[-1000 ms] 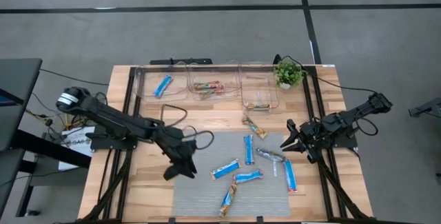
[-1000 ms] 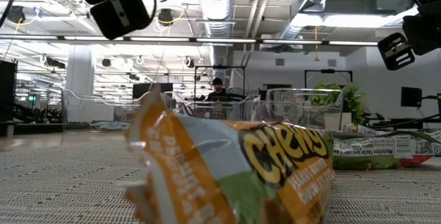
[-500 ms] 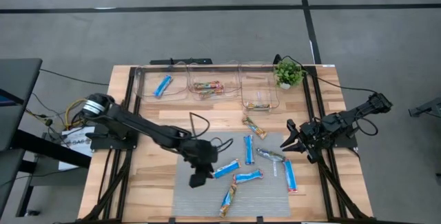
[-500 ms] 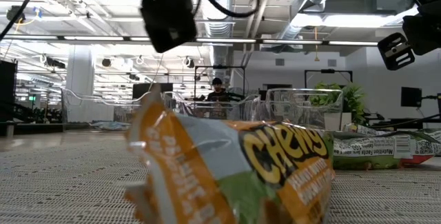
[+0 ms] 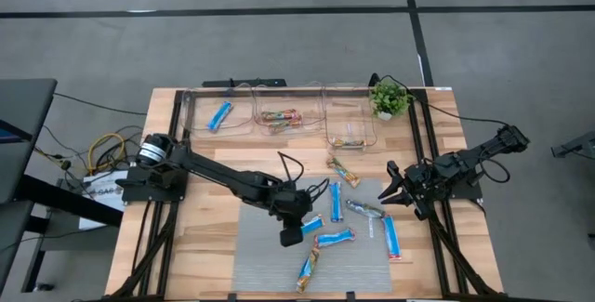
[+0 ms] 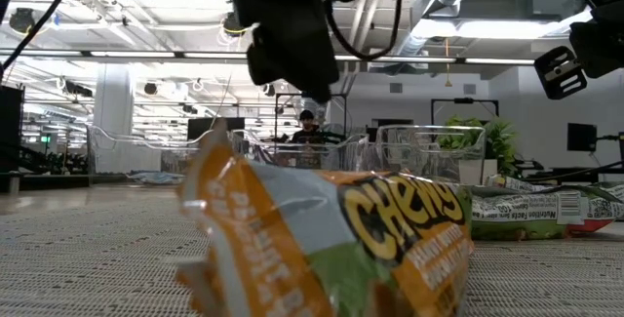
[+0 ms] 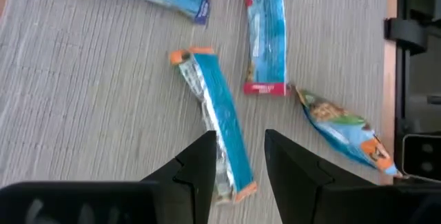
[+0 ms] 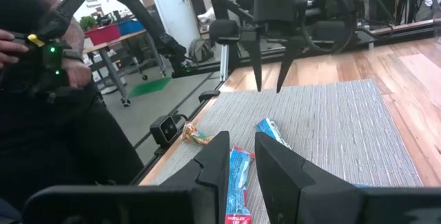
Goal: Pick and place Granola Bars by type
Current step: Put the yellow granola bar into the right transparent bin
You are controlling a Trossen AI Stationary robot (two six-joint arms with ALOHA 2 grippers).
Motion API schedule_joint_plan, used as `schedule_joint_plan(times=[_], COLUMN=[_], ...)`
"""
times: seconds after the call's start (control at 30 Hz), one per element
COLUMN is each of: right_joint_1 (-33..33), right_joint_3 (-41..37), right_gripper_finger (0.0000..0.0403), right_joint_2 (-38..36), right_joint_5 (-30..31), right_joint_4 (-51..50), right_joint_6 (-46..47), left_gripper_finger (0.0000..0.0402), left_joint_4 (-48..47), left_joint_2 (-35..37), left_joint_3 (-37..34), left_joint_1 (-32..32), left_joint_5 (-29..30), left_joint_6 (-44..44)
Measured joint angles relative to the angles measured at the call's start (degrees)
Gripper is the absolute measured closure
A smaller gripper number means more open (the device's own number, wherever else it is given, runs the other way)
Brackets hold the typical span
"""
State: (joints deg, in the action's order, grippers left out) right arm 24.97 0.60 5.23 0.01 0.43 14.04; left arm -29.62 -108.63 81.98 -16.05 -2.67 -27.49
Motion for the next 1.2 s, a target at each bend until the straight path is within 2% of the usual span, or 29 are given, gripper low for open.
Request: schedule_joint_plan(times=[0.13, 0.33, 0.47, 0.77, 0.9, 1.1, 1.2], right_joint_1=[0.01, 0.00, 0.00, 0.01, 0.00, 0.00, 0.02], right_joint_3=[0.01, 0.00, 0.01, 0.01, 0.02, 0.00, 0.02], right_gripper_finger=[0.0341, 0.0341, 0.0341, 0.0341, 0.0341, 0.0341, 0.0341], right_joint_2=[0.00, -0.01, -0.01, -0.02, -0.03, -0.02, 0.00], right_joint_5=[0.00, 0.00, 0.00, 0.00, 0.00, 0.00, 0.00], right_joint_4=[0.00, -0.02, -0.02, -0.09, -0.04, -0.02, -0.02], right_joint_6=[-0.01, -0.02, 0.00, 0.00, -0.01, -0.01, -0.02], left_gripper_finger=[0.0285, 0.0285, 0.0285, 0.0285, 0.0280, 0.0240, 0.0218], left_joint_4=[-0.62, -4.07, -3.49, 5.75, 7.42, 6.24, 4.22], left_joint_2=[-0.31, -0.31, -2.24, -8.42, -10.22, -10.58, -10.58], left_joint_3=[0.15, 0.15, 0.15, 0.20, 0.19, 1.54, 4.42], left_joint_1=[-0.07, -0.50, -0.87, -3.28, -3.89, -3.80, -3.82], left_joint_5=[0.86, 6.43, 6.55, -2.45, -2.64, -2.93, -5.53], left_joint_6=[-0.07, -0.79, -0.81, -1.49, -0.95, 1.68, 2.67])
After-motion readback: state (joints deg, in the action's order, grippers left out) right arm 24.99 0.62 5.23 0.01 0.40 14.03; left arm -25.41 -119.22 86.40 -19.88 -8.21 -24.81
